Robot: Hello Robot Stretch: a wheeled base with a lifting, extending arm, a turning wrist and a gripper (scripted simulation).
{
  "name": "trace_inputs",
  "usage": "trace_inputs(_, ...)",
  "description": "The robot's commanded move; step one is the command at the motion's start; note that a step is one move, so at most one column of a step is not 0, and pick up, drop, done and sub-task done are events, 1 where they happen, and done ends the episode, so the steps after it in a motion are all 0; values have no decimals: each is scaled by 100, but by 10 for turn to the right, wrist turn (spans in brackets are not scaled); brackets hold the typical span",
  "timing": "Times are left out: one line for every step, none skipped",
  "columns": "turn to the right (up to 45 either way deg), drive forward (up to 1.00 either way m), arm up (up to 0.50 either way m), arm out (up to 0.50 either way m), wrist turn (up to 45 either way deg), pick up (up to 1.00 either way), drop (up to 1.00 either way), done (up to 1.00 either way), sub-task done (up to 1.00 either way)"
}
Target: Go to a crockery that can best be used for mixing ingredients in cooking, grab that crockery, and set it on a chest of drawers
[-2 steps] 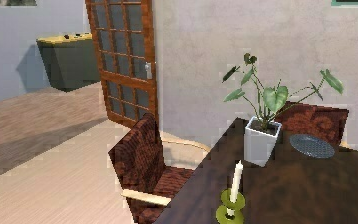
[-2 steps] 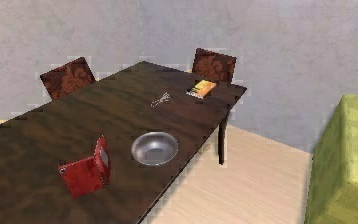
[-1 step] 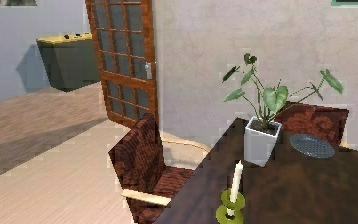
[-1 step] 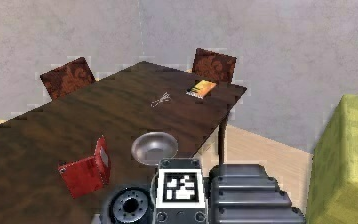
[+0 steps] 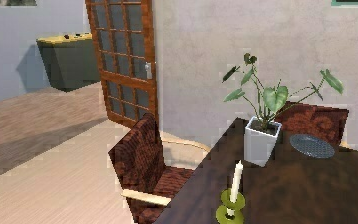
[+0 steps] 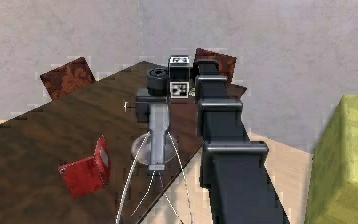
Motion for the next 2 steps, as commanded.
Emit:
trace_inputs(0,0,0,0,450,0,0,0,0)
trace_inputs(0,0,0,0,450,0,0,0,0)
